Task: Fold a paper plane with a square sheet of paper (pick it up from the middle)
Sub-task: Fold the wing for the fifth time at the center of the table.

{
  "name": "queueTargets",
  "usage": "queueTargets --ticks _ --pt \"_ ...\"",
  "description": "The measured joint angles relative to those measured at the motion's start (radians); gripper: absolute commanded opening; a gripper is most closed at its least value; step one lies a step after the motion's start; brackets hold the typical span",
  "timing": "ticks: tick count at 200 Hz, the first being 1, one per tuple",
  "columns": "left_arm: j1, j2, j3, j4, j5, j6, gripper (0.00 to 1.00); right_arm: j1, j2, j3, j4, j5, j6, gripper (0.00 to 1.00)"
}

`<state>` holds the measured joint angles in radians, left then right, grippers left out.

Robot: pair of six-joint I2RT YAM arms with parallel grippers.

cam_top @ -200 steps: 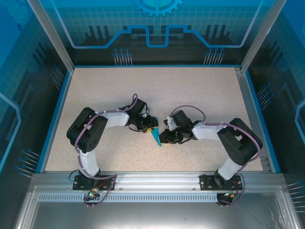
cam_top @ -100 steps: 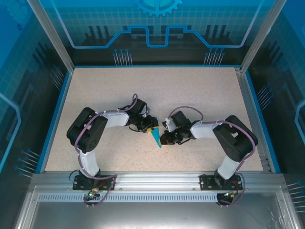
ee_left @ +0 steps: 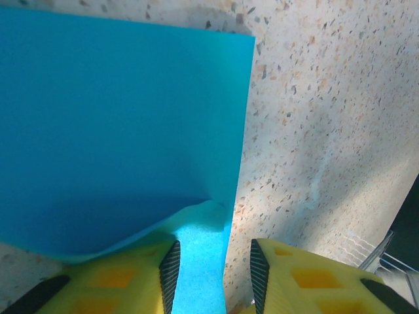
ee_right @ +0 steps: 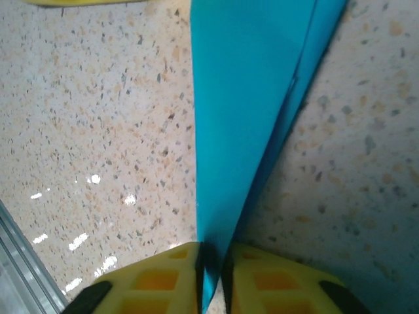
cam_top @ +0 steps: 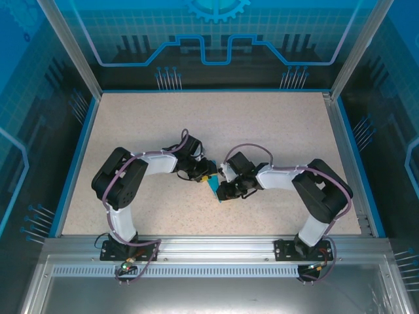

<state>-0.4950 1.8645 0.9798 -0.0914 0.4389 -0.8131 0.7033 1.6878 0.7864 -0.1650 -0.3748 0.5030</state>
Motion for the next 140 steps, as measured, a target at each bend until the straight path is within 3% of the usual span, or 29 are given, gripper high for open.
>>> queueTargets --ticks 41,64,98,140 --pt "0.000 0.000 0.000 -0.001 0.000 0.000 0.38 -0.013 -0.122 -0.042 -0.049 0.001 0.064 0.27" --pt "0.000 -0.001 0.000 -0.001 0.000 0.000 0.38 -0.049 -0.153 -0.055 0.024 -0.023 0.128 0.23" --pt "0.000 -0.001 0.000 -0.001 0.000 0.000 0.38 -0.061 -0.047 -0.055 0.206 -0.120 0.258 0.11" --pt "0.000 -0.001 0.000 -0.001 0.000 0.000 0.38 -0.063 0.040 -0.055 0.323 -0.162 0.366 0.10"
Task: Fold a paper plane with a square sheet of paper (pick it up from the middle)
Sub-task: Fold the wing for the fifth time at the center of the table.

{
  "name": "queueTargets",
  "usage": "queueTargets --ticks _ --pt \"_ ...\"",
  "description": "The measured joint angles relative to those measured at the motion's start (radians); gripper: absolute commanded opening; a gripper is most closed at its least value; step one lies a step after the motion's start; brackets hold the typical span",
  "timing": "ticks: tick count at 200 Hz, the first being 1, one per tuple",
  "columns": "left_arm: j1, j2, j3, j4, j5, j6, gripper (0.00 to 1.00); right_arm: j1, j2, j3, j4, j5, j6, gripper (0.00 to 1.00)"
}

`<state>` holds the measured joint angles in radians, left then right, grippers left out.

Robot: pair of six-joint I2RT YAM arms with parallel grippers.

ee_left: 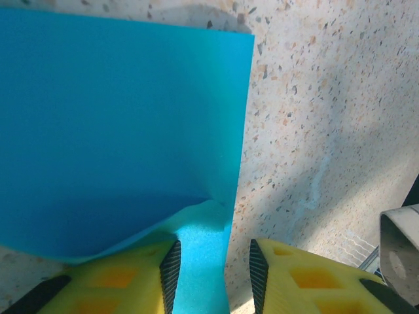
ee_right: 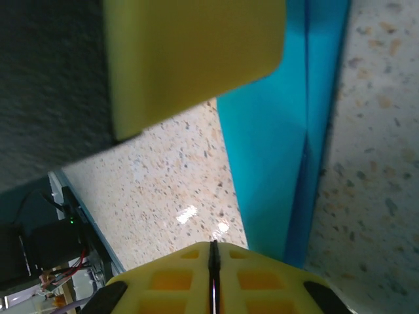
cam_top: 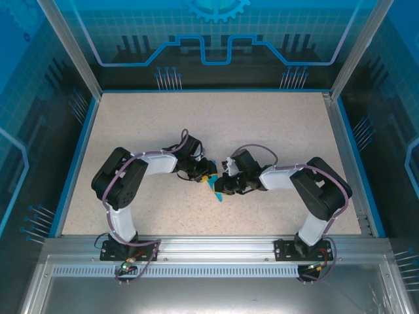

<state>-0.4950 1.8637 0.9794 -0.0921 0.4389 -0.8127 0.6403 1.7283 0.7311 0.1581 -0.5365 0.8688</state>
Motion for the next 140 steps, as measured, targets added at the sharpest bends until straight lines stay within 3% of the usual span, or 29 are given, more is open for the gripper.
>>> queueTargets --ticks 79,140 --pt "0.000 0.000 0.000 0.000 0.000 0.000 0.38 -0.018 0.048 -0.020 0.039 -0.056 0.009 0.10" --pt "0.000 0.000 0.000 0.000 0.000 -0.010 0.37 -0.017 0.047 -0.051 0.054 -0.079 -0.068 0.10"
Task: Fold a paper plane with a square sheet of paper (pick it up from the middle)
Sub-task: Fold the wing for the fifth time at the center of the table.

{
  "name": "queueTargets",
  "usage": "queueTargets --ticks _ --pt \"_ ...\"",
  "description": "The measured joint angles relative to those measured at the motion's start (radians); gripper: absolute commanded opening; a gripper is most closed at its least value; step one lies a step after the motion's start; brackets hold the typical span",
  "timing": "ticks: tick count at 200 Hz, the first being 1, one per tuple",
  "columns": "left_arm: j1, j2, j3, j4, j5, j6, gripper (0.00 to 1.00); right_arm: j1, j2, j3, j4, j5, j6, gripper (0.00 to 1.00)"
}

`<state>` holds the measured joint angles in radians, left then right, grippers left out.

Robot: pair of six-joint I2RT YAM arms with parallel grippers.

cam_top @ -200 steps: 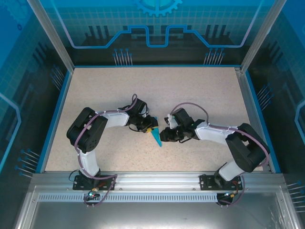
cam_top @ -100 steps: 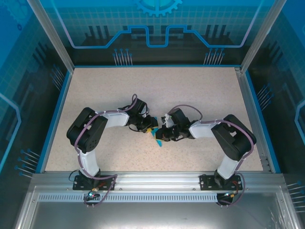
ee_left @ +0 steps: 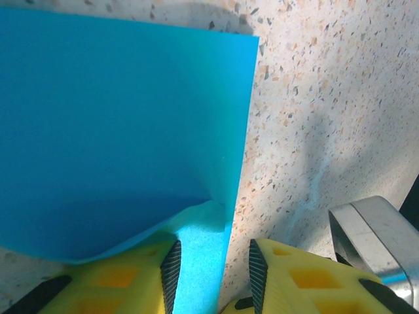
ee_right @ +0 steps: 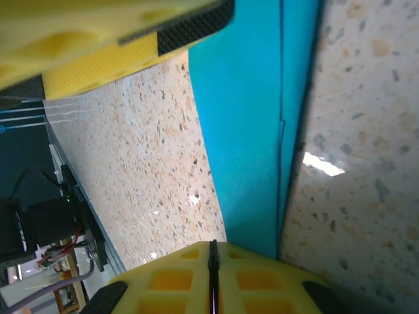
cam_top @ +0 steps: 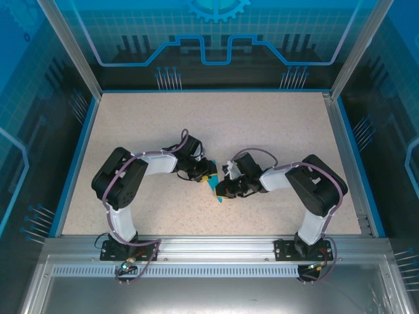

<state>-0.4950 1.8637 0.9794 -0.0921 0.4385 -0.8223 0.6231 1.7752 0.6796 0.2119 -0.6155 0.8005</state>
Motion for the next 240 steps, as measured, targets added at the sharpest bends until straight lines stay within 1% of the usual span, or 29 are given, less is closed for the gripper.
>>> queueTargets --ticks 67,95,111,132,152,163,179,200,240 --pt "0.000 0.000 0.000 0.000 -0.003 -0.017 0.37 0.021 -0.075 -0.049 -0.115 0.004 -0.100 0.11" --pt "0.000 0.000 0.000 0.000 -0.003 -0.017 0.37 0.024 -0.106 -0.079 -0.120 0.002 -0.115 0.12" --pt "0.000 0.000 0.000 0.000 -0.003 -0.017 0.37 0.024 -0.127 -0.089 -0.151 -0.003 -0.114 0.12" --pt "0.000 0.000 0.000 0.000 -0.003 -0.017 0.37 0.024 -0.191 -0.093 -0.204 -0.007 -0.112 0.12" --pt "0.000 0.000 0.000 0.001 -0.003 -0.016 0.37 0.019 -0.277 -0.078 -0.218 -0.005 -0.109 0.12" --pt "0.000 0.000 0.000 0.001 -0.003 -0.016 0.37 0.017 -0.296 -0.055 -0.218 -0.006 -0.109 0.12" --pt "0.000 0.000 -0.001 0.003 -0.003 -0.016 0.38 0.016 -0.284 -0.005 -0.219 0.004 -0.103 0.11" --pt "0.000 0.000 -0.005 0.010 -0.002 -0.017 0.38 0.016 -0.220 0.050 -0.188 0.016 -0.070 0.10" --pt "0.000 -0.002 -0.007 0.014 -0.001 -0.017 0.38 0.015 -0.104 0.067 -0.119 0.054 0.024 0.09"
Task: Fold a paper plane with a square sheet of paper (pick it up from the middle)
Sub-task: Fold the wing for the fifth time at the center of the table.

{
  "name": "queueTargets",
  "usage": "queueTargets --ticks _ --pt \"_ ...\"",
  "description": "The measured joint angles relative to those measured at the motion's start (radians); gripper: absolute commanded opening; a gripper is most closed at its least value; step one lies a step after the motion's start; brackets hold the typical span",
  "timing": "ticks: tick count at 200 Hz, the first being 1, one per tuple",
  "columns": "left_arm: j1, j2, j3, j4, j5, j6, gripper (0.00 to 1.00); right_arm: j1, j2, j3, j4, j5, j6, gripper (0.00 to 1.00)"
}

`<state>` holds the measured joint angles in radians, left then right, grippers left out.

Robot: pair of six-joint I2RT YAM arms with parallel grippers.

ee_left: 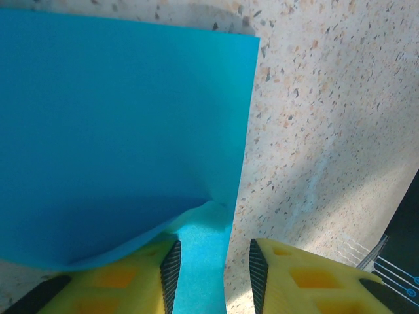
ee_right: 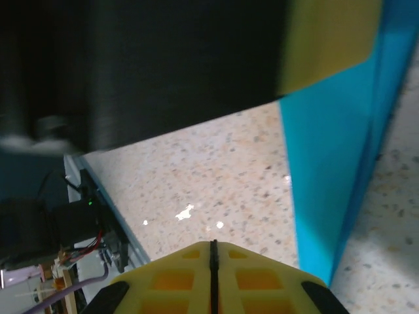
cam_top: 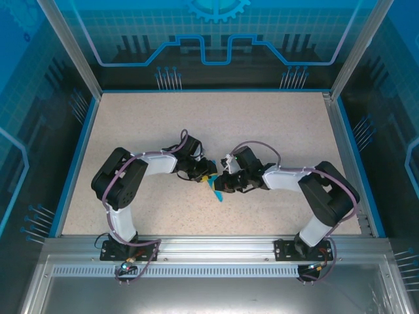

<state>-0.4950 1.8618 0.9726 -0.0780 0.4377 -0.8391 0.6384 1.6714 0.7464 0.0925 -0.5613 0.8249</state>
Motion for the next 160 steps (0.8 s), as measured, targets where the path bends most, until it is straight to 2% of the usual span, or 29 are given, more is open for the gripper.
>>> queueTargets --ticks 79,160 --pt "0.000 0.000 0.000 0.000 0.001 0.000 0.38 -0.015 0.102 0.000 0.093 0.029 0.085 0.09" --pt "0.000 -0.004 0.000 -0.002 0.001 0.001 0.41 -0.023 0.128 -0.029 0.119 0.023 0.045 0.05"
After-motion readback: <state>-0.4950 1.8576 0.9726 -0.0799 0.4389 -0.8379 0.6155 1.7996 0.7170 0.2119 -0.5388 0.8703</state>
